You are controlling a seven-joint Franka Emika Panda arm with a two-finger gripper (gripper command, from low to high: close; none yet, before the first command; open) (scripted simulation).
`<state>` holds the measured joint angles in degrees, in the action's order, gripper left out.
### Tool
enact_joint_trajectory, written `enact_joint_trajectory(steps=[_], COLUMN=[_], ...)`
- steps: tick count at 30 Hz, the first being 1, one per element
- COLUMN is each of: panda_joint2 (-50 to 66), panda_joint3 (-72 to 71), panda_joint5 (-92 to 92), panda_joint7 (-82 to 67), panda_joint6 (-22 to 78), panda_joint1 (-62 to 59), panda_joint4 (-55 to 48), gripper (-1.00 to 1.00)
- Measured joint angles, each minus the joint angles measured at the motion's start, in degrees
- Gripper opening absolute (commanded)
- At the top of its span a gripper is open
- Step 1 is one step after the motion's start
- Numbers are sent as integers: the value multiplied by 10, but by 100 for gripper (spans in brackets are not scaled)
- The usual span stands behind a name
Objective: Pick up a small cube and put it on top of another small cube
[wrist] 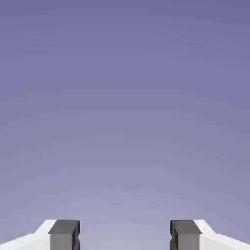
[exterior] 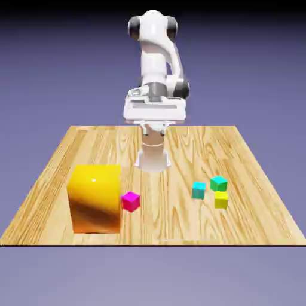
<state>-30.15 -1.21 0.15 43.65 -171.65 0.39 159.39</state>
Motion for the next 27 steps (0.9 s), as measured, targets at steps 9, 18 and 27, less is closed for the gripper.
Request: enact_joint_trajectory(steps=[9, 18, 27], panda_joint2=[187, 374, 561], panda_joint3=[-90, -181, -271], panda_joint5=[11, 23, 34], panda_joint7=[89, 178, 267], panda_joint6=[176, 351, 527], panda_joint1=[-22, -44, -67], panda_joint4=[-121, -241, -362], gripper=[0, 0, 0])
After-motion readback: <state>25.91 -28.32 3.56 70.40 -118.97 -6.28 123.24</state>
